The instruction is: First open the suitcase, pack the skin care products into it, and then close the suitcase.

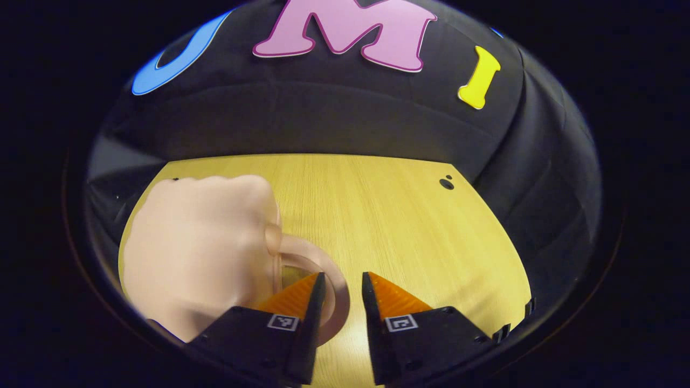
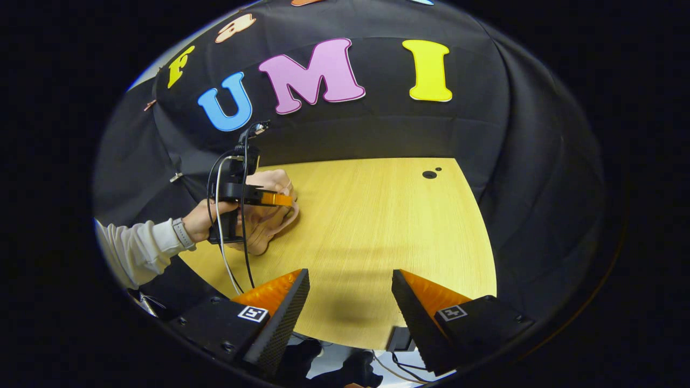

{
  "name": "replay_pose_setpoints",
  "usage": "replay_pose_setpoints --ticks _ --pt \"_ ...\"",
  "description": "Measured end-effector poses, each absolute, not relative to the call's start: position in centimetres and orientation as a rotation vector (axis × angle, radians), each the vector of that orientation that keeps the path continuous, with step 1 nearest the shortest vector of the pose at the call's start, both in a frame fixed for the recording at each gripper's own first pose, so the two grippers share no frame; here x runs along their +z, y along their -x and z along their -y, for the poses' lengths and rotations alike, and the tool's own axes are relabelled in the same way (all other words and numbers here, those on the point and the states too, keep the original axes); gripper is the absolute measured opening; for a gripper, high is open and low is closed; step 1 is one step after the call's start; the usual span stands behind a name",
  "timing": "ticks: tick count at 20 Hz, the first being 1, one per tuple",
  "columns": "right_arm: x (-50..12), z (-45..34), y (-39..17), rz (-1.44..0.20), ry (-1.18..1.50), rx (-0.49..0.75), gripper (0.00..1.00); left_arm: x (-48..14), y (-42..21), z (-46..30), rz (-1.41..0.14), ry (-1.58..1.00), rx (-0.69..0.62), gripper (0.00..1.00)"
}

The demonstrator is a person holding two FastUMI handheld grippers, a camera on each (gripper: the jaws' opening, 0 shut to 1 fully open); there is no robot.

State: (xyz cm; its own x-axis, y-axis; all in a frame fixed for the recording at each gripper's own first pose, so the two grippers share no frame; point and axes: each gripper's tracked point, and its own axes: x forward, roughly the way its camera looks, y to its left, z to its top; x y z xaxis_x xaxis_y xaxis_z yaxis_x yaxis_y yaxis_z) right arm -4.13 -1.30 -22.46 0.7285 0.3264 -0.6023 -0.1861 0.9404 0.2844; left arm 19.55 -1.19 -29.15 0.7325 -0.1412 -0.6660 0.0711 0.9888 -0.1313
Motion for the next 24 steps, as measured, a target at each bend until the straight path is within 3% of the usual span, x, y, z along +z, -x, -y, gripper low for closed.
replay_pose_setpoints --ticks 1,3,4,5,9,16,18,19,24 --pt "-22.2 1.6 3.8 -0.681 -0.204 0.286 0.97 -27.8 -19.6 1.8 -0.698 0.100 -0.132 0.49" --pt "-21.5 2.2 3.0 -0.631 -0.185 0.290 0.97 -24.6 -18.8 3.4 -0.618 0.092 -0.156 0.70" --pt "-20.1 2.6 2.3 -0.575 -0.170 0.299 0.97 -20.7 -17.7 4.5 -0.525 0.063 -0.151 0.82" --pt "-19.0 2.7 1.7 -0.536 -0.159 0.303 0.97 -16.8 -16.0 4.8 -0.438 0.032 -0.132 0.88" --pt "-13.0 2.6 -0.6 -0.431 -0.149 0.332 0.97 -4.9 -10.5 4.6 -0.271 0.006 -0.077 0.89" --pt "-1.5 2.7 -2.7 -0.264 -0.118 0.234 0.97 10.8 -6.0 -0.8 0.007 0.076 0.009 0.87" --pt "0.9 2.3 -3.0 -0.231 -0.127 0.210 0.97 12.4 -4.7 -1.6 0.047 0.070 0.001 0.76" --pt "2.0 2.2 -3.3 -0.216 -0.129 0.197 0.97 12.4 -4.1 -1.4 0.042 0.068 -0.008 0.76" --pt "6.1 2.7 -4.0 -0.131 -0.083 0.098 0.97 12.5 -1.6 -2.5 -0.002 0.014 -0.023 0.90"
